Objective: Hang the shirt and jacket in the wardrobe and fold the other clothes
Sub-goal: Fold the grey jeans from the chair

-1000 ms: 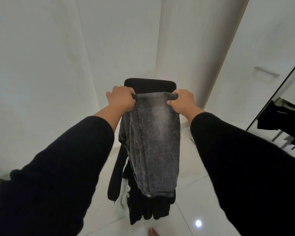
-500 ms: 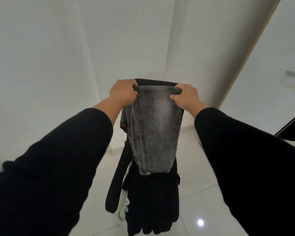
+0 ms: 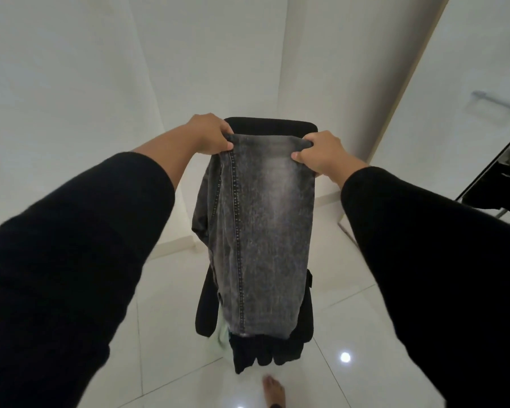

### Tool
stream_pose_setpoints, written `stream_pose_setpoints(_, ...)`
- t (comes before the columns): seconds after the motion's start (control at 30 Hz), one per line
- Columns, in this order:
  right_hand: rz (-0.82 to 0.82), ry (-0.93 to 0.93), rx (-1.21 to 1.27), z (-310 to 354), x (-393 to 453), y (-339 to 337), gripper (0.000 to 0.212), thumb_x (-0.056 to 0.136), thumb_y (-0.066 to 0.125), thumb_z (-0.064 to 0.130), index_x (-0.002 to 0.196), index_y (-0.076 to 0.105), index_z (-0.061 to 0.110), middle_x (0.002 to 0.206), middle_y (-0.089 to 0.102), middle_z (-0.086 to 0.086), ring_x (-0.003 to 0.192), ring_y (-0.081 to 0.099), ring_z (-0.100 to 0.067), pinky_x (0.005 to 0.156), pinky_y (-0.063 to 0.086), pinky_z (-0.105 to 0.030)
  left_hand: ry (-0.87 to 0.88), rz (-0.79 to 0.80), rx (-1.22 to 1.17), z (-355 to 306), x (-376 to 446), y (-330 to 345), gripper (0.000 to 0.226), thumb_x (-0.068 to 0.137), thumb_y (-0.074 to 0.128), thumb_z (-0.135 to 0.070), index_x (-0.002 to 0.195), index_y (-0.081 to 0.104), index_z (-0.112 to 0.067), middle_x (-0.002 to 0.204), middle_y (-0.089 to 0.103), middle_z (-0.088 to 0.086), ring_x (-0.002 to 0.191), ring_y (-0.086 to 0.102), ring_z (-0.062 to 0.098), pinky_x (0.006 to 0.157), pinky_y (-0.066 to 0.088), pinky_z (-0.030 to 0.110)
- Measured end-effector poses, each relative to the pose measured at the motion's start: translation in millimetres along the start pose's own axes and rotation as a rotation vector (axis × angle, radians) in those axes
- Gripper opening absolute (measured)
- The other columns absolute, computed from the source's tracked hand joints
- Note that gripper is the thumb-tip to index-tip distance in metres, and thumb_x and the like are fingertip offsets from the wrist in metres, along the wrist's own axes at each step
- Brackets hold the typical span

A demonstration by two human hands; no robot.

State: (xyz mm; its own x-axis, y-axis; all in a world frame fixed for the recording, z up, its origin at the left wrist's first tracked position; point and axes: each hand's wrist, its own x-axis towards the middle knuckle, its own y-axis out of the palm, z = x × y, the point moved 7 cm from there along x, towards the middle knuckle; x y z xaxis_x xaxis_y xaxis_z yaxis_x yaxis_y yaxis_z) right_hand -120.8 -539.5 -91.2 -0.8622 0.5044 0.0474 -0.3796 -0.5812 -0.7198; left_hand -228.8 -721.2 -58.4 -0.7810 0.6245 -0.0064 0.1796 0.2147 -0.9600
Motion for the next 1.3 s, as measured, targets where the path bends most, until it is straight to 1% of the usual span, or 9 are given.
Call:
stream_pose_setpoints(0.1,0.038,0.011,-0.018,-20.0,16.2,16.3,0.024,0.091,0.061,0.019,0.112,0.061,0.008,0.101,0.058,-0.007,0.088,0.059,-0.023,0.056,0.051,-0.022,0.002,0.012,0.036,5.0,22.5,27.8,0.033,0.095,0.053,-0.025,0.126,0.058,-0.016,0.128,0.057,0.008,0.118,0.050,0.027,0.096,0.040,0.034)
stream_pose_setpoints(0.23,0.053,0.016,-0.138,-65.9,53.7,52.4,0.025,0.091,0.060,0.027,0.112,0.063,0.012,0.095,0.058,-0.001,0.089,0.056,-0.017,0.081,0.049,-0.030,-0.047,0.065,0.024,22.1,68.8,86.8,0.026,0.092,0.055,-0.023,0.117,0.061,-0.021,0.116,0.060,0.007,0.107,0.055,0.026,0.092,0.046,0.037)
stream_pose_setpoints(0.33,0.062,0.041,-0.179,-101.8,89.7,77.0,0.022,0.091,0.059,0.028,0.110,0.063,0.015,0.095,0.058,0.001,0.090,0.054,-0.016,0.085,0.049,-0.033,-0.083,0.064,-0.002,31.7,109.8,129.0,0.017,0.090,0.056,-0.020,0.107,0.061,-0.023,0.106,0.060,0.005,0.098,0.056,0.024,0.086,0.049,0.038)
stream_pose_setpoints(0.53,0.085,0.070,-0.215,-152.8,153.9,124.9,0.017,0.092,0.058,0.023,0.106,0.063,0.015,0.099,0.063,-0.004,0.093,0.058,-0.021,0.086,0.053,-0.038,-0.156,0.040,-0.038,52.9,174.9,193.1,0.017,0.091,0.056,-0.019,0.106,0.060,-0.025,0.095,0.055,0.000,0.096,0.056,0.024,0.085,0.049,0.039)
stream_pose_setpoints(0.73,0.079,0.029,-0.228,-176.9,181.0,154.0,0.015,0.089,0.060,0.014,0.104,0.062,0.014,0.091,0.058,-0.001,0.084,0.054,-0.015,0.073,0.047,-0.027,-0.167,0.100,-0.052,68.7,197.0,232.1,0.014,0.090,0.057,-0.017,0.103,0.060,-0.022,0.097,0.056,0.003,0.092,0.054,0.022,0.083,0.048,0.038)
stream_pose_setpoints(0.83,0.133,0.034,-0.247,-186.2,168.9,169.7,0.009,0.084,0.062,0.010,0.092,0.060,0.014,0.082,0.056,0.001,0.077,0.055,-0.015,0.068,0.049,-0.027,-0.174,0.166,-0.072,77.3,184.6,252.6,0.010,0.088,0.060,-0.016,0.094,0.057,-0.023,0.096,0.058,0.003,0.091,0.054,0.022,0.081,0.048,0.036)
stream_pose_setpoints(0.97,0.224,0.053,-0.285,-194.8,128.3,189.1,0.011,0.077,0.064,0.008,0.079,0.057,0.015,0.071,0.052,0.004,0.072,0.056,-0.017,0.065,0.051,-0.032,-0.133,0.290,-0.085,84.7,148.2,279.3,0.014,0.084,0.063,-0.015,0.086,0.054,-0.025,0.097,0.058,0.003,0.094,0.055,0.023,0.083,0.049,0.036)
stream_pose_setpoints(1.17,0.300,0.028,-0.309,-203.8,31.0,224.3,0.018,0.072,0.068,0.008,0.067,0.052,0.015,0.076,0.054,-0.002,0.078,0.054,-0.021,0.071,0.051,-0.039,-0.097,0.382,-0.106,99.2,62.7,325.9,0.018,0.082,0.068,-0.016,0.087,0.054,-0.026,0.108,0.059,0.003,0.102,0.055,0.025,0.091,0.048,0.038)
stream_pose_setpoints(1.3,0.348,-0.009,-0.394,-216.3,-37.4,251.8,0.022,0.072,0.069,0.009,0.066,0.049,0.016,0.080,0.050,-0.001,0.088,0.052,-0.024,0.078,0.048,-0.042,-0.042,0.436,-0.095,106.6,3.1,363.9,0.018,0.082,0.069,-0.019,0.084,0.053,-0.028,0.107,0.058,0.002,0.103,0.055,0.026,0.088,0.044,0.037)
